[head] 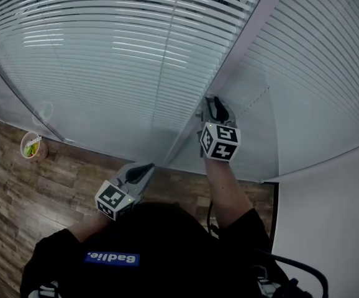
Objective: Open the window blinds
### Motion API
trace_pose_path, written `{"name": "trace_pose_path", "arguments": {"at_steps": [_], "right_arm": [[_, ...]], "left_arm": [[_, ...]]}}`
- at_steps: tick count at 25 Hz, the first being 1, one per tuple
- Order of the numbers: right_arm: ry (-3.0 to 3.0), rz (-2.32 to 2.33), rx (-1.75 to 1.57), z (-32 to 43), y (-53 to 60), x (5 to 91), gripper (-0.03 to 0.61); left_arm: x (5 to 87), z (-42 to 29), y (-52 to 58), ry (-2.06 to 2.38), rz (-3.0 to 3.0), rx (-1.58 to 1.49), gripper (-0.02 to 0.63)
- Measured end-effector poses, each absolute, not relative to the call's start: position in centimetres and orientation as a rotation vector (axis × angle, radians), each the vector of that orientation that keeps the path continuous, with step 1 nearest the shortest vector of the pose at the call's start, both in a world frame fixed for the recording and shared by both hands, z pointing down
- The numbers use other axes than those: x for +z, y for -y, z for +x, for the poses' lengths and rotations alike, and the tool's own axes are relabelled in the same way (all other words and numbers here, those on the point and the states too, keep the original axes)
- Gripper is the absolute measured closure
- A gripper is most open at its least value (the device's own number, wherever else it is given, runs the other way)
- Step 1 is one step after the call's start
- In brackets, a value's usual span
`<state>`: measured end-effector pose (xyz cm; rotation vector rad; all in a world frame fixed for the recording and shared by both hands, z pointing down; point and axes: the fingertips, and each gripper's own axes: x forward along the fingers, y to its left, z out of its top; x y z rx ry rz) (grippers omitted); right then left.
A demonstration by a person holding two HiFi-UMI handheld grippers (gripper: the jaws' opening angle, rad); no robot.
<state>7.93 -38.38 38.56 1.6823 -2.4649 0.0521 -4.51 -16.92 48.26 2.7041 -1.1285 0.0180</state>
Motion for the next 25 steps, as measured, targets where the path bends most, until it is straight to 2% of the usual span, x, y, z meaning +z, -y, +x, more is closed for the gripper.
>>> {"name": "trace_pose_path", "arguments": {"at_steps": [25], "right_arm": [[2.51,1.695,0.183,7.74,38.08,37.84,0.449]], "left_arm": [[47.46,-4.66,16.29,1.119,2.708,0.004,0.614]]}}
